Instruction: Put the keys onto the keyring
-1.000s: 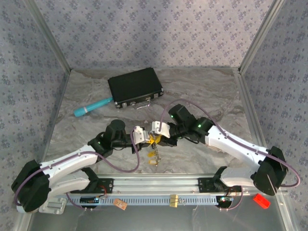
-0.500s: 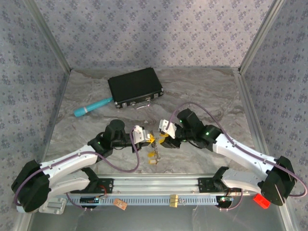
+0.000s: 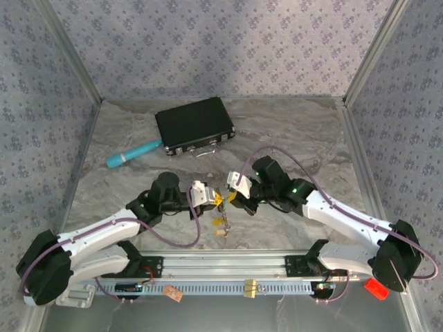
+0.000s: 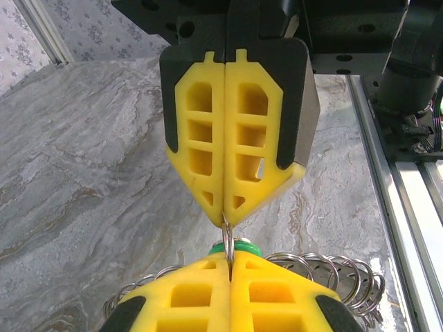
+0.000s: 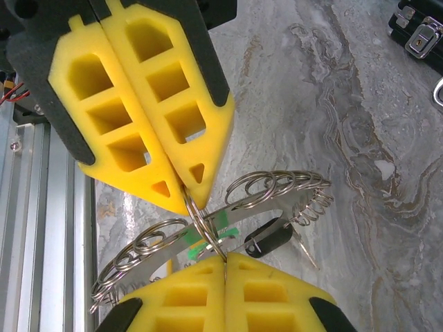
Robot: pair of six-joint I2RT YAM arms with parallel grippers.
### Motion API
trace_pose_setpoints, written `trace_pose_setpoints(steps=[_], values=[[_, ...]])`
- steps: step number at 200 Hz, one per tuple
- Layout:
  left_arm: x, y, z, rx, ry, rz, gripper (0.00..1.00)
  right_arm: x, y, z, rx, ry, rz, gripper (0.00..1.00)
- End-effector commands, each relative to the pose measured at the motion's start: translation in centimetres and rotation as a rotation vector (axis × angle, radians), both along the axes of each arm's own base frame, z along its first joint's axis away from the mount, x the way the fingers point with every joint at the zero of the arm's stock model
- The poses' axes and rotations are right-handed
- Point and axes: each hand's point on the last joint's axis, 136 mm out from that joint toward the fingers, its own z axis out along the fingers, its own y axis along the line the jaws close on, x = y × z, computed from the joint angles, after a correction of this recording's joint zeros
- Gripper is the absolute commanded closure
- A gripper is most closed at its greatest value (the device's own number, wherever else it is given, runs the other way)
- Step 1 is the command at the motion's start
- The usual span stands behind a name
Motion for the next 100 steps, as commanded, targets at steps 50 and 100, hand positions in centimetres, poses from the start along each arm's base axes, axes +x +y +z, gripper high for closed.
trace_pose_setpoints(steps=[50,100], values=[[-0.3,-0.1,3.0,-0.098,-0.088,-0.016,1.00,-0.4,0.4,-1.6,-0.027,0.098,0.025,1.00],[-0.3,-0.2,2.6,-0.107,-0.071,-0.014,1.00,-0.4,0.1,0.9,0.074,-0.013,0.019,0.69]])
